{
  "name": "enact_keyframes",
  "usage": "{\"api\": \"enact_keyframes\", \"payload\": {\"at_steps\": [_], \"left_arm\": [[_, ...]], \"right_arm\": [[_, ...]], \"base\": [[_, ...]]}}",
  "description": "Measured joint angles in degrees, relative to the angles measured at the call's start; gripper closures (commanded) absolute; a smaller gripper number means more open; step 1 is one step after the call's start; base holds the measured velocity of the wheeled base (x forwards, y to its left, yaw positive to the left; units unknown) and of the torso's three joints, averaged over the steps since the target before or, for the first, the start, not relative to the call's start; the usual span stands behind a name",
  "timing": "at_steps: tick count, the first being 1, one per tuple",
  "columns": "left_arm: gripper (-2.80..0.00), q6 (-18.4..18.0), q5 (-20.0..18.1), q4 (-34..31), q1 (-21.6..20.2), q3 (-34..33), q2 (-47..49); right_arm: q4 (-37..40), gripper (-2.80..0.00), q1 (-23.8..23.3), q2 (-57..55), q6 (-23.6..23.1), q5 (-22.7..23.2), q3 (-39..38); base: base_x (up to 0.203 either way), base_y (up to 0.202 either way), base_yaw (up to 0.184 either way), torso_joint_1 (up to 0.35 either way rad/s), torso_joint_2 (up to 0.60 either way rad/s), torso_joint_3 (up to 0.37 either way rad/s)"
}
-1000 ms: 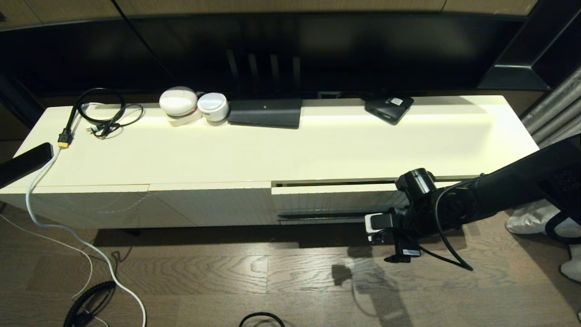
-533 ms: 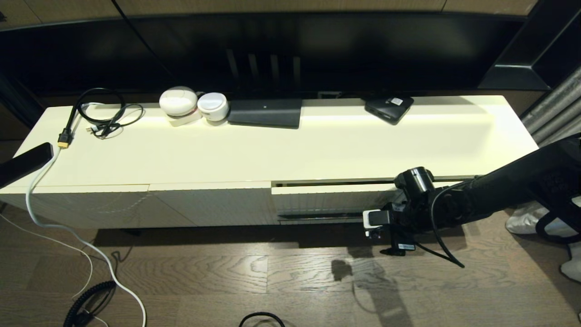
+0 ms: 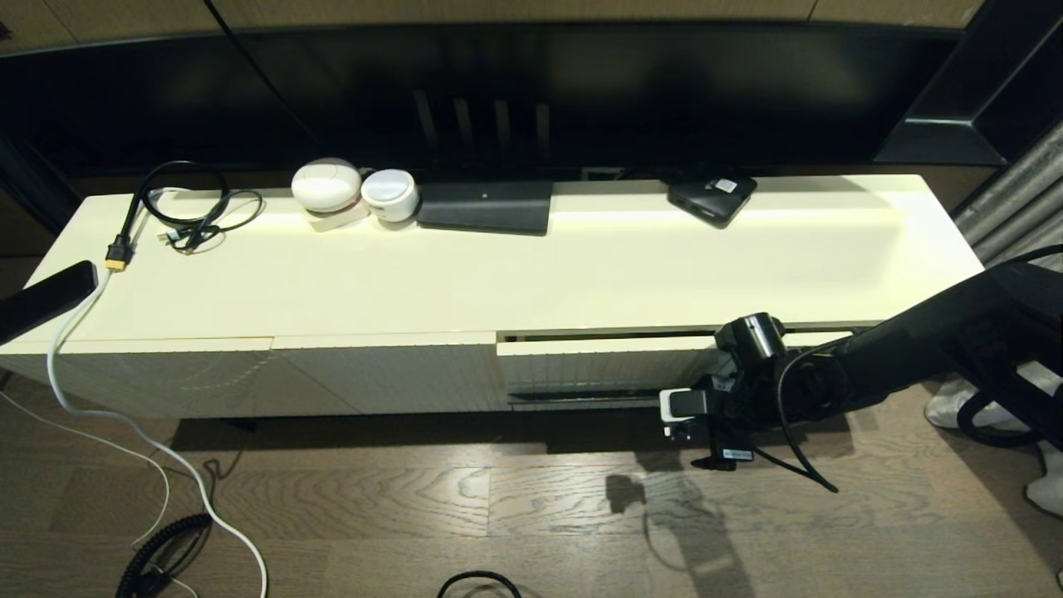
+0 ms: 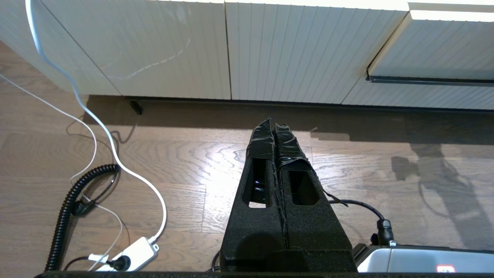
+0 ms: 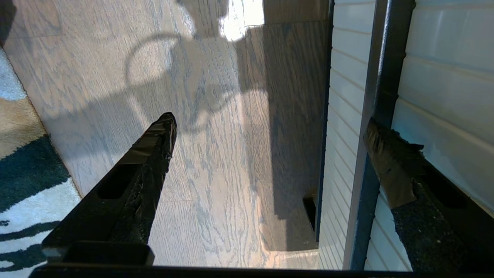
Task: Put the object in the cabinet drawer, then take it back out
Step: Open the drawer
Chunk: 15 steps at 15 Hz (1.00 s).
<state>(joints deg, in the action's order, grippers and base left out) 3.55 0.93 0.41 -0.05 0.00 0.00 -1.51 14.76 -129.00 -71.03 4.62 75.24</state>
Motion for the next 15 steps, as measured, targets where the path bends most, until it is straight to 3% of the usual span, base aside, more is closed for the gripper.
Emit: {"api": "enact_keyframes", "payload": {"at_steps": [11, 15], "left_arm": [[0.0, 0.01, 0.01, 0.0, 0.0, 0.0, 0.0], [0.0, 0.0, 0.01, 0.0, 0.0, 0.0, 0.0]], "right_arm": [[-1.43, -2.8, 0.03, -0.4, -0.28, 0.17, -0.04], [-1.4, -2.8, 0.09, 2.4, -2.52, 0.22, -1.92]], "base": [[0.0, 0.0, 0.0, 0.0, 0.0, 0.0], [0.0, 0.0, 0.0, 0.0, 0.0, 0.0]]}}
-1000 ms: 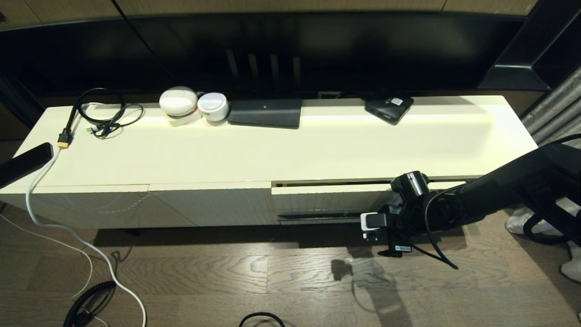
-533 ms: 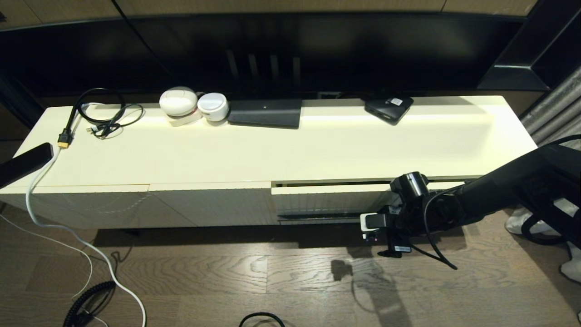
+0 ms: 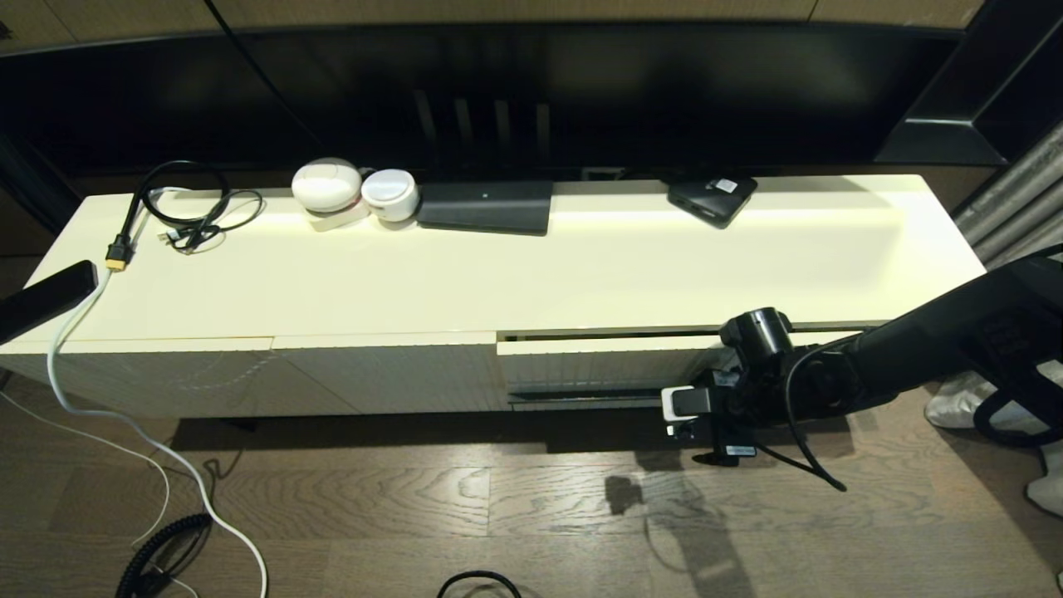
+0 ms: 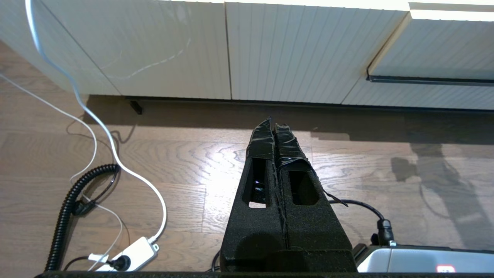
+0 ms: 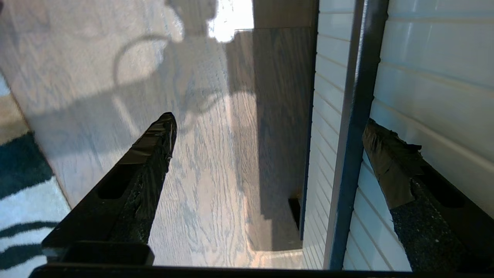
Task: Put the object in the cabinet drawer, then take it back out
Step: Open the drawer
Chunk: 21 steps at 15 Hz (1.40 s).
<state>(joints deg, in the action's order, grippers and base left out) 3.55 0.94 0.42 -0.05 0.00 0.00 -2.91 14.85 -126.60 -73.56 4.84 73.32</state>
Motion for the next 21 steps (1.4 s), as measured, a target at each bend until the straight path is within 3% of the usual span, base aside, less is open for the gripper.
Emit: {"api": "enact_keyframes", "payload": {"at_steps": [4, 14, 21], "left_arm": [[0.0, 0.02, 0.0, 0.0, -0.02, 0.0, 0.0], [0.0, 0.0, -0.01, 0.0, 0.0, 0.0, 0.0], [0.0, 0.02, 0.0, 0.0, 0.0, 0.0, 0.0]], "right_arm": [[0.63, -2.8, 0.0, 2.87, -3.21, 0.01, -3.37], [-4.77, -2.8, -0.8, -2.85, -3.65, -0.68, 1.2], [-4.91, -2.8, -0.9, -3.78, -3.56, -0.79, -0.22]], "base": [[0.0, 0.0, 0.0, 0.0, 0.0, 0.0], [0.0, 0.0, 0.0, 0.0, 0.0, 0.0], [0.0, 0.0, 0.0, 0.0, 0.0, 0.0]]}}
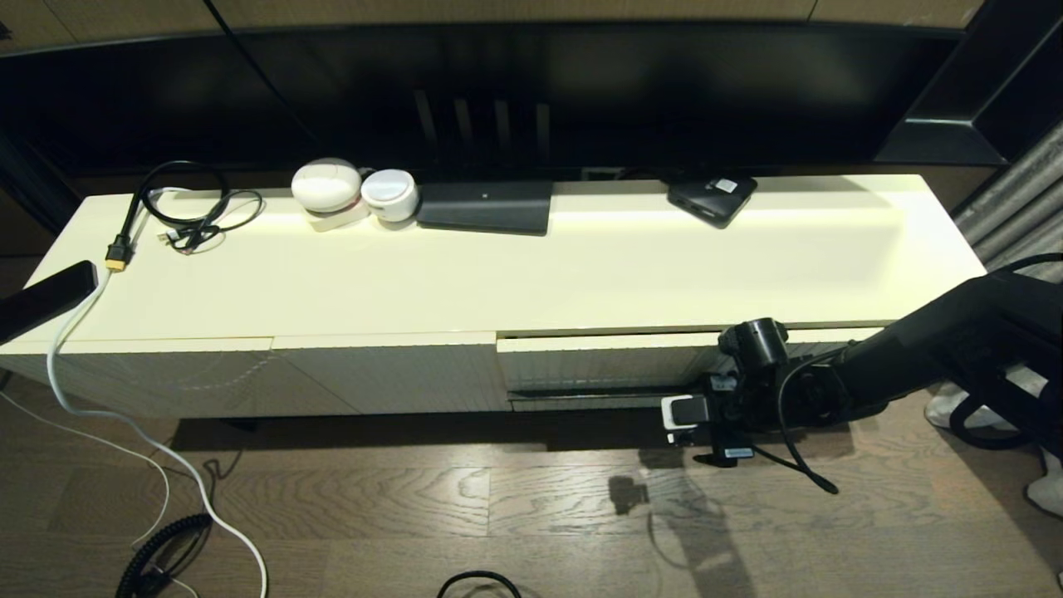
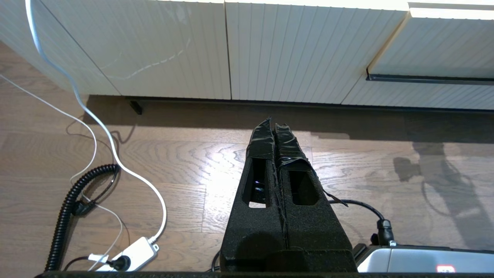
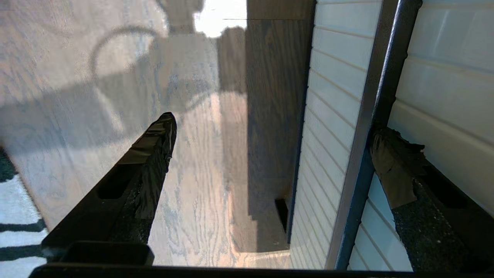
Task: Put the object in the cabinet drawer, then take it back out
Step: Open the drawer
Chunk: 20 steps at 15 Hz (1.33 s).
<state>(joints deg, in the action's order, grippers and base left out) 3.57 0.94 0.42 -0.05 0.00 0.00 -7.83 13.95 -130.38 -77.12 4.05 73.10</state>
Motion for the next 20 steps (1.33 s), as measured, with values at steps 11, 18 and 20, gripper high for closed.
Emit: {"api": "enact_keyframes", "payload": {"at_steps": [11, 18, 20], "left_arm": [[0.0, 0.0, 0.0, 0.0, 0.0, 0.0, 0.0], [0.0, -0.02, -0.01, 0.0, 0.0, 0.0, 0.0], [0.0, -0.02, 0.0, 0.02, 0.0, 0.0, 0.0]], "right_arm": [[-6.71, -2.8, 0.17, 1.46, 0.43, 0.46, -12.34], [-8.53, -2.8, 0.85, 4.94, 1.23, 0.28, -19.4], [-8.38, -2.8, 1.15, 6.36, 1.23, 0.35, -19.85]], "base": [[0.0, 0.0, 0.0, 0.0, 0.0, 0.0], [0.0, 0.0, 0.0, 0.0, 0.0, 0.0], [0.0, 0.0, 0.0, 0.0, 0.0, 0.0]]}}
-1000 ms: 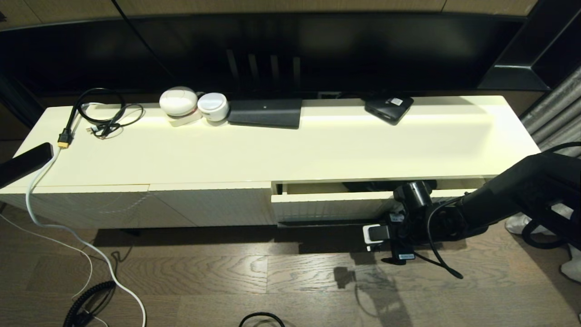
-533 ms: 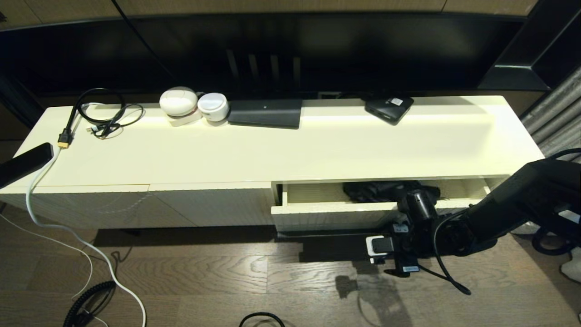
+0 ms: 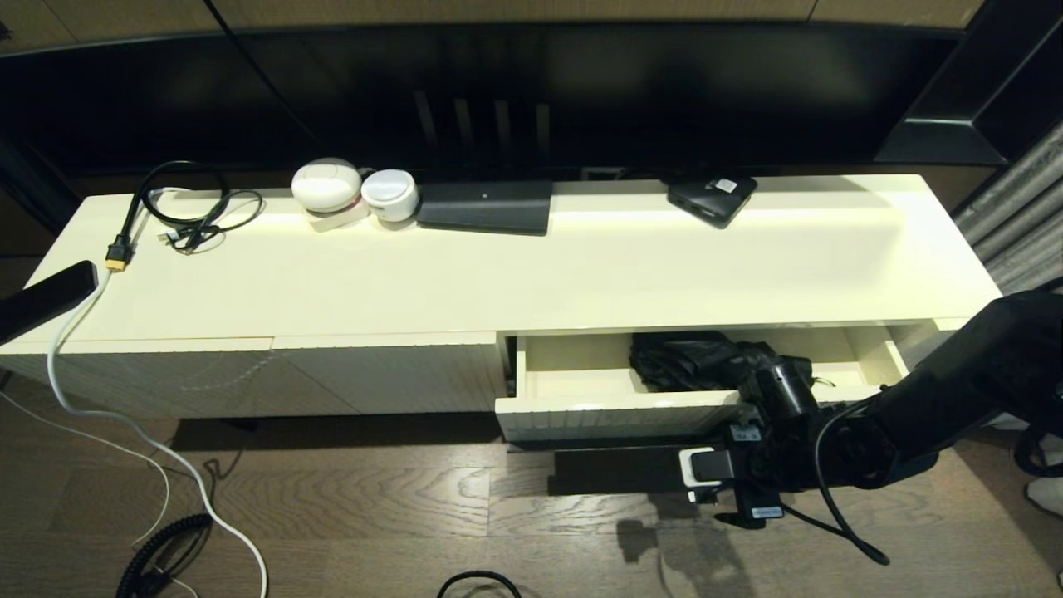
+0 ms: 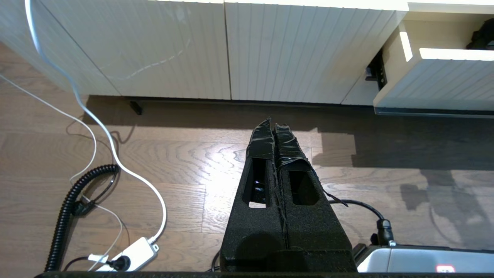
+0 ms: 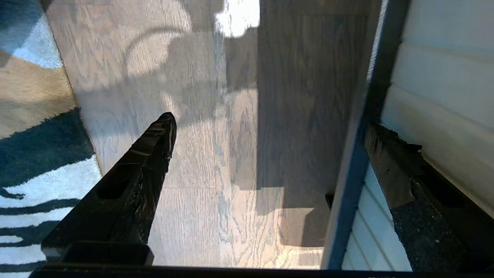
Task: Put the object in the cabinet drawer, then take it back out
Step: Open the drawer
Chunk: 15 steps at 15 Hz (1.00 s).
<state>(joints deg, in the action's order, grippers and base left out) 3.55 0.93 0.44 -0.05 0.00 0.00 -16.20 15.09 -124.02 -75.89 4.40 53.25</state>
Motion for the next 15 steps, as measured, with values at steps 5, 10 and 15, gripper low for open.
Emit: {"api": "enact_keyframes", "payload": {"at_steps": [5, 10, 15], "left_arm": [[0.0, 0.02, 0.0, 0.0, -0.02, 0.0, 0.0], [0.0, 0.02, 0.0, 0.0, -0.02, 0.0, 0.0], [0.0, 0.02, 0.0, -0.02, 0.0, 0.0, 0.0]], "right_arm": [[1.35, 0.0, 0.65, 9.9, 0.01, -0.16, -3.55], [17.41, 0.0, 0.69, 30.55, -0.16, -0.82, -8.48], [42.23, 0.0, 0.57, 47.58, -0.05, -1.4, -4.71]], "base": [[0.0, 0.0, 0.0, 0.0, 0.0, 0.0], [0.0, 0.0, 0.0, 0.0, 0.0, 0.0], [0.0, 0.0, 0.0, 0.0, 0.0, 0.0]]}}
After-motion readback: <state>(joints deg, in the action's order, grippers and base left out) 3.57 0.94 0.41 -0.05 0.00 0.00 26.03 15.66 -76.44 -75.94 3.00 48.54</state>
